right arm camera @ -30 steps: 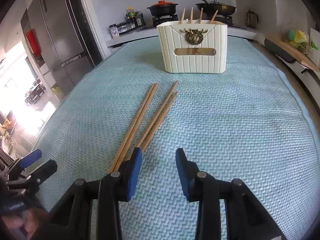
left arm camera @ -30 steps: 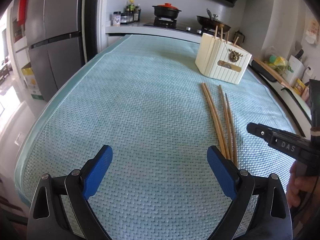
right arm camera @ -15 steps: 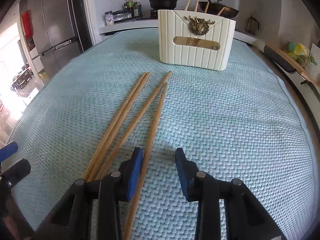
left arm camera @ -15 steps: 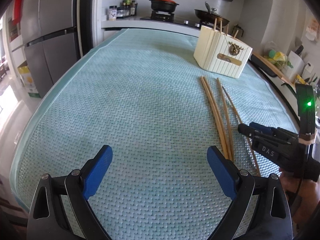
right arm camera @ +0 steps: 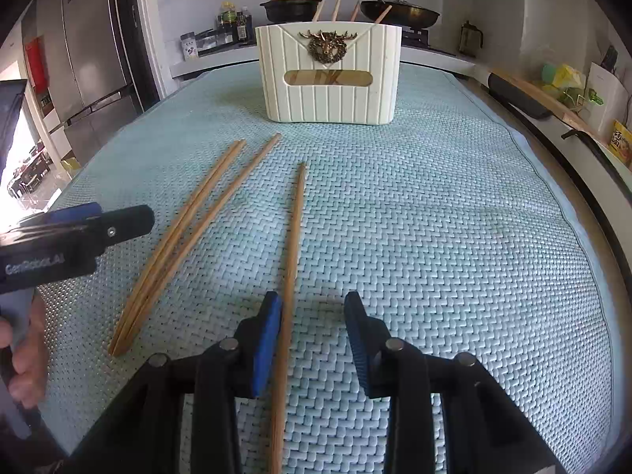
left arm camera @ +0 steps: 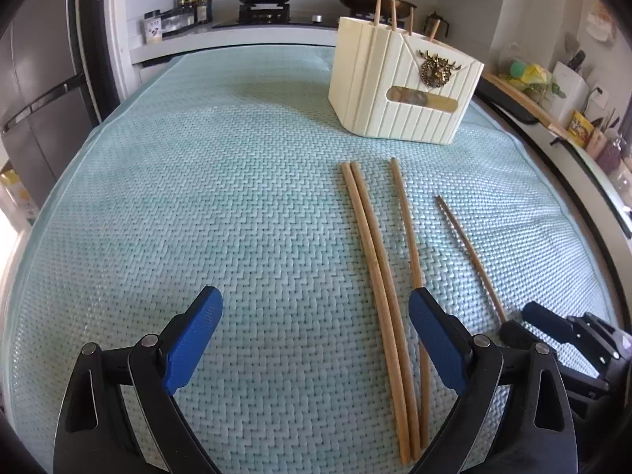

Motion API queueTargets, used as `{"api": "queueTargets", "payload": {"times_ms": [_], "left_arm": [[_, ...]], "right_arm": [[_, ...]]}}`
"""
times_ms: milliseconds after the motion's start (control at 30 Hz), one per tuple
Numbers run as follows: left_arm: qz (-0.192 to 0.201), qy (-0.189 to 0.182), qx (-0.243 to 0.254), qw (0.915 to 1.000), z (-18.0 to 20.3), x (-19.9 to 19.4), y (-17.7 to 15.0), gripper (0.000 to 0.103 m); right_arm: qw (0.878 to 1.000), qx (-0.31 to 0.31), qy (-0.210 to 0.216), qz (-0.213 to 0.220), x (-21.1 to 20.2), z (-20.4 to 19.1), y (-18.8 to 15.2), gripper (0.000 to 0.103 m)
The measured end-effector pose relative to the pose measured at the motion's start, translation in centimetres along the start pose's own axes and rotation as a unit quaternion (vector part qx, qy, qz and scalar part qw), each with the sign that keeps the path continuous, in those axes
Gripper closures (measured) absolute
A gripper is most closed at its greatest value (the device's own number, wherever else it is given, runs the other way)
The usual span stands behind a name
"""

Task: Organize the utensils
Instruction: 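Grasp a chopstick with the left tool while the right tool grasps another chopstick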

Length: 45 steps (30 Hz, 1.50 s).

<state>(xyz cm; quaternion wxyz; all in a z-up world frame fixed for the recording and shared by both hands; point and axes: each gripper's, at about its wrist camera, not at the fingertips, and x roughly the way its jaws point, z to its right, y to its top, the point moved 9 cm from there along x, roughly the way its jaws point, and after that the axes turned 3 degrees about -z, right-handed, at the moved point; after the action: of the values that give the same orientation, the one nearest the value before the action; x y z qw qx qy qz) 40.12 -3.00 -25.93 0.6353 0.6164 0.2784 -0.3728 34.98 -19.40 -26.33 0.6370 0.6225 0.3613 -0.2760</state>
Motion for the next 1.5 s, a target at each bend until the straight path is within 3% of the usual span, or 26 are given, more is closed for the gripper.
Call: {"api": "queueTargets", "payload": {"times_ms": [233, 400, 533, 733, 833, 900, 967, 1067, 1100, 1133, 1333, 1367, 1467, 1500], "left_arm": [[-0.019, 0.030, 0.021, 0.9992, 0.0, 2.0, 0.0, 0.007], [-0.023, 0.028, 0.002, 0.9993, -0.6, 2.6, 0.5, 0.006], [-0.027, 0.052, 0.002, 0.9983, -1.6, 3.3, 0.7, 0.007], [-0.026, 0.046, 0.013, 0.9985, -1.3, 3.0, 0.3, 0.007], [-0.023, 0.044, 0.016, 0.9987, -1.3, 1.9, -0.7, 0.026], [-0.023, 0.039, 0.015, 0.9989, -1.4, 0.9, -1.4, 0.053], [-0.023, 0.028, 0.016, 0.9992, -1.1, 0.0, -2.6, 0.068], [-0.021, 0.022, 0.023, 0.9993, -0.8, -1.0, -4.1, 0.094], [-0.021, 0.016, 0.023, 0.9994, -0.7, -1.2, -4.5, 0.096], [-0.023, 0.011, 0.020, 0.9995, -0.6, -1.5, -4.9, 0.096], [-0.038, -0.008, 0.016, 0.9991, -0.3, -2.7, -6.4, 0.095], [-0.043, -0.016, 0.018, 0.9988, -0.2, -2.5, -6.2, 0.090], [-0.046, -0.018, 0.027, 0.9984, -0.4, -2.2, -5.2, 0.053], [-0.044, -0.017, 0.028, 0.9985, -0.6, -2.0, -4.7, 0.047]], "right_arm": [[1.000, 0.009, 0.007, 0.007, 0.0, 0.0, 0.2, 0.070], [1.000, 0.012, 0.009, 0.010, -0.2, -0.1, 0.1, 0.070], [1.000, 0.013, 0.008, 0.007, -0.2, -0.1, 0.2, 0.070], [1.000, 0.008, 0.005, 0.006, 0.0, -0.1, 0.4, 0.068], [1.000, 0.006, 0.006, 0.000, 0.0, 0.1, 0.4, 0.070], [1.000, 0.002, -0.003, -0.003, -0.1, 0.4, 0.4, 0.070], [1.000, -0.001, -0.006, -0.007, -0.2, 0.7, 0.3, 0.071], [1.000, -0.009, -0.007, -0.010, -0.5, 0.8, -0.2, 0.081], [1.000, -0.012, -0.010, -0.011, -0.6, 0.9, -0.4, 0.089], [1.000, -0.014, -0.013, -0.011, -0.8, 1.0, -0.6, 0.093], [0.999, -0.006, 0.004, -0.033, -1.0, 1.6, -1.2, 0.093], [0.999, -0.005, 0.009, -0.039, -0.8, 1.6, -1.1, 0.092], [0.998, -0.011, 0.027, -0.056, -0.4, 1.2, -0.4, 0.076], [0.997, -0.014, 0.032, -0.061, -0.2, 1.1, 0.0, 0.073]]}}
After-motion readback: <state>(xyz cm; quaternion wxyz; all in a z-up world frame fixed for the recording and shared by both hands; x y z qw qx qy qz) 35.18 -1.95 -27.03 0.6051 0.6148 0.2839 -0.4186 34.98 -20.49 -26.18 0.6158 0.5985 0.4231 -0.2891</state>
